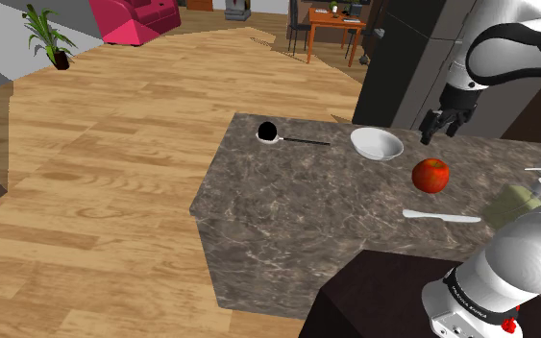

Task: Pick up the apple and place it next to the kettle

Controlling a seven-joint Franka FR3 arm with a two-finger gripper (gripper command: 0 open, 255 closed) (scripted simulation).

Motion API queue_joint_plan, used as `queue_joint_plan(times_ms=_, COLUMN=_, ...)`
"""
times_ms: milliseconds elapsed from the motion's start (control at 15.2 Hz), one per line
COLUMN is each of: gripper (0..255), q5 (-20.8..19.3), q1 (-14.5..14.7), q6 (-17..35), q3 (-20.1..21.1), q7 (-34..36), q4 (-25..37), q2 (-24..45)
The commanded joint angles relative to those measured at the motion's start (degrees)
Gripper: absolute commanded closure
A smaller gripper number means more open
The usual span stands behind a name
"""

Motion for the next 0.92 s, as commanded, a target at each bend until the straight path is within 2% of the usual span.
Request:
queue_joint_plan(times_ms=0, gripper=0, q5=-1.2, q1=-1.9, q6=2.5, q3=-2.2, q7=0.3, q4=-1.0, q2=1.6)
queue_joint_plan(times_ms=264, gripper=0, q5=-3.2, q1=-5.3, q6=7.5, q3=-6.1, q7=1.2, q4=-3.3, q2=4.5)
queue_joint_plan(times_ms=858, gripper=0, q5=-4.7, q1=-5.9, q6=14.3, q3=-7.8, q7=1.4, q4=-7.5, q2=7.0)
